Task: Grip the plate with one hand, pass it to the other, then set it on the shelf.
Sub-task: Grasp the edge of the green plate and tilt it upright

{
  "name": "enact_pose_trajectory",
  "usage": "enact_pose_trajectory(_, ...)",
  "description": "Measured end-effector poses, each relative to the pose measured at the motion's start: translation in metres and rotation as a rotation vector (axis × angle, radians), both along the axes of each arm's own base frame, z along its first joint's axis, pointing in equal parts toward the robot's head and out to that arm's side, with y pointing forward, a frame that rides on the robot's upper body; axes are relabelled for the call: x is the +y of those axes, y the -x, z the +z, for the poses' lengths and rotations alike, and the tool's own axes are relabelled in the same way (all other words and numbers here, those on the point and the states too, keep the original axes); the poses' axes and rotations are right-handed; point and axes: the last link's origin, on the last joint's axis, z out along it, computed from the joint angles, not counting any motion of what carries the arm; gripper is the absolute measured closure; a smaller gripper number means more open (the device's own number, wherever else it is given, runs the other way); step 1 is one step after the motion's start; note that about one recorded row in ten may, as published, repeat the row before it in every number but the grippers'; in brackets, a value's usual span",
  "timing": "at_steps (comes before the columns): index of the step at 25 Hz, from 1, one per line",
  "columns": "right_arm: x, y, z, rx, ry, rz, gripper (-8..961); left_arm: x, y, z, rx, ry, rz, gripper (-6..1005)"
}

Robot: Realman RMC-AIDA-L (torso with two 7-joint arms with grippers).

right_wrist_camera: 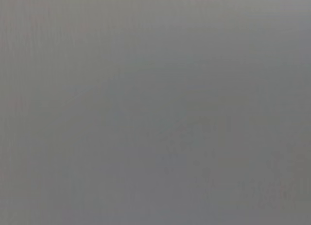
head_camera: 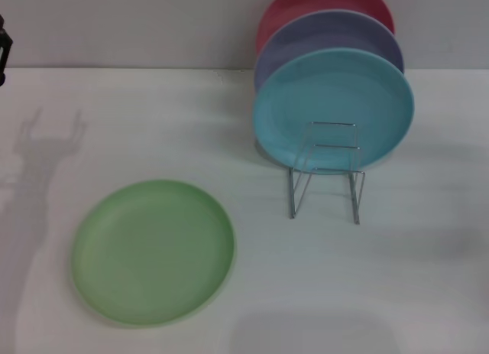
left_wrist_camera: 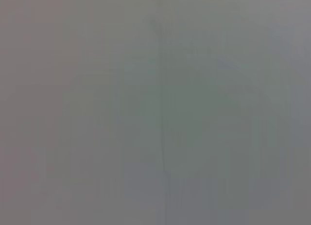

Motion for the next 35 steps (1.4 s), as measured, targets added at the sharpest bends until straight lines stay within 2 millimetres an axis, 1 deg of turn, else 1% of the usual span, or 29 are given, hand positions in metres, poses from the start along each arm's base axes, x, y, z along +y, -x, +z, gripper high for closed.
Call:
enact_pose_trajectory(3,-0.001,-0.001,0.0,0.002,0.001,-0.002,298,0.007,-0.002,-0.003,0.101,0.001,0.062,290)
enact_pose_trajectory(6,-0.002,-0.002,-0.001,0.005,0.002,-0.002,298,0.016,-0.007,0.0,0.181,0.006,0.142,290)
enact_pose_trajectory(8,-0.002,-0.002,0.0,0.005,0.002,-0.002,298,0.024,-0.011,0.003,0.196,0.047,0.205,290)
enact_pose_trajectory(11,-0.002,-0.002,0.0,0.006,0.001,0.0,297,0.035,-0.02,0.012,0.166,0.146,0.284,291)
enact_pose_trajectory(12,-0.002,-0.002,0.0,0.006,0.001,0.0,297,0.035,-0.02,0.012,0.166,0.146,0.284,293)
enact_pose_trajectory(13,-0.002,-0.001,0.0,0.005,0.001,0.001,297,0.042,-0.028,0.018,0.144,0.238,0.343,294)
enact_pose_trajectory(15,0.0,0.0,0.001,0.004,0.0,0.006,297,0.046,-0.034,0.02,0.139,0.33,0.395,297)
enact_pose_trajectory(18,0.002,0.002,0.002,0.002,-0.001,0.013,297,0.05,-0.05,0.023,0.155,0.488,0.468,301)
enact_pose_trajectory(21,0.004,0.004,0.003,-0.002,-0.003,0.019,297,0.049,-0.064,0.026,0.169,0.634,0.537,305)
enact_pose_trajectory(26,0.008,0.005,0.008,-0.007,-0.017,0.023,298,0.038,-0.079,0.027,0.162,0.888,0.683,312)
enact_pose_trajectory(30,0.012,0.008,0.013,-0.016,-0.023,0.033,298,0.025,-0.082,0.024,0.167,1.036,0.815,318)
enact_pose_trajectory(35,0.017,0.009,0.021,-0.029,-0.033,0.039,297,0.011,-0.082,0.021,0.169,1.132,0.937,325)
